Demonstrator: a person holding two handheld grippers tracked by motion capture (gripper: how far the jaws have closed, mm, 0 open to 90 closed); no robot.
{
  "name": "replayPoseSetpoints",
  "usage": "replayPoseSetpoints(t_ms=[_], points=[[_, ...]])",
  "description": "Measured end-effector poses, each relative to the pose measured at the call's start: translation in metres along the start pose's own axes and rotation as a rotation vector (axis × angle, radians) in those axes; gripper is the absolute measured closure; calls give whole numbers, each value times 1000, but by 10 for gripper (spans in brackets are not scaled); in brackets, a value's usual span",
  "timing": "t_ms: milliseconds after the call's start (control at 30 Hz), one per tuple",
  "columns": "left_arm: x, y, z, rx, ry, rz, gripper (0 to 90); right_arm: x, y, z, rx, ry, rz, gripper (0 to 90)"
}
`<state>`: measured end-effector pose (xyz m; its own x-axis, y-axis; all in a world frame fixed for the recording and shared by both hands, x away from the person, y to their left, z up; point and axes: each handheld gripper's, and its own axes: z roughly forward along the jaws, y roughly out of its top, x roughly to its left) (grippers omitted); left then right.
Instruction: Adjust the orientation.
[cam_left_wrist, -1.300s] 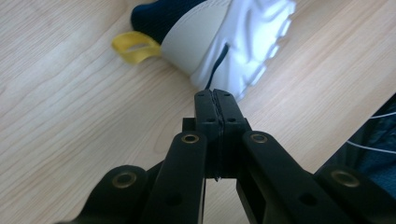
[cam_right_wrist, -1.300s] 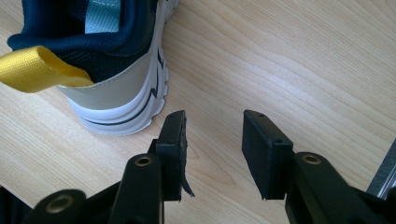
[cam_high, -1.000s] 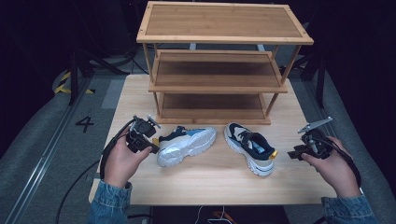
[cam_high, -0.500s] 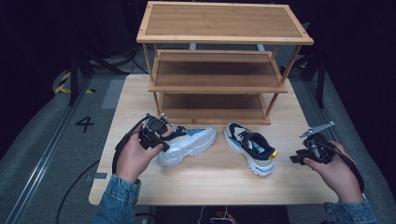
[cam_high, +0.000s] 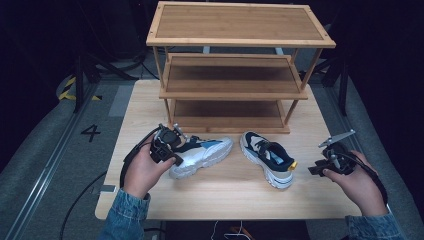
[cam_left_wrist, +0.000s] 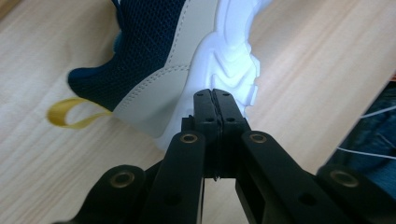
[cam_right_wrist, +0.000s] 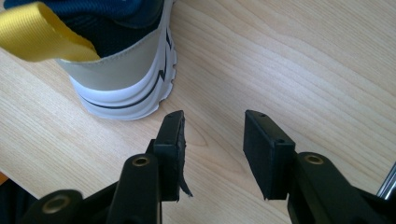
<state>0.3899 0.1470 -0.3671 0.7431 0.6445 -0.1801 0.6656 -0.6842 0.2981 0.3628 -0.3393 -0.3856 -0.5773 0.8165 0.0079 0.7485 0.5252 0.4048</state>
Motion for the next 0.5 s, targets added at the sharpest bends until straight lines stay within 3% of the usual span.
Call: replayPoseSetpoints(t_ms=[200,367,500], points=[[-14,-2,3,29,-43,36,899,2,9,2,-2,7,-20,597],[-20,-4,5,27,-47,22,864,2,13,2,-8,9,-32,597],[-26,-3,12,60,-105,34,884,2,15,2,-10,11,-34,597]])
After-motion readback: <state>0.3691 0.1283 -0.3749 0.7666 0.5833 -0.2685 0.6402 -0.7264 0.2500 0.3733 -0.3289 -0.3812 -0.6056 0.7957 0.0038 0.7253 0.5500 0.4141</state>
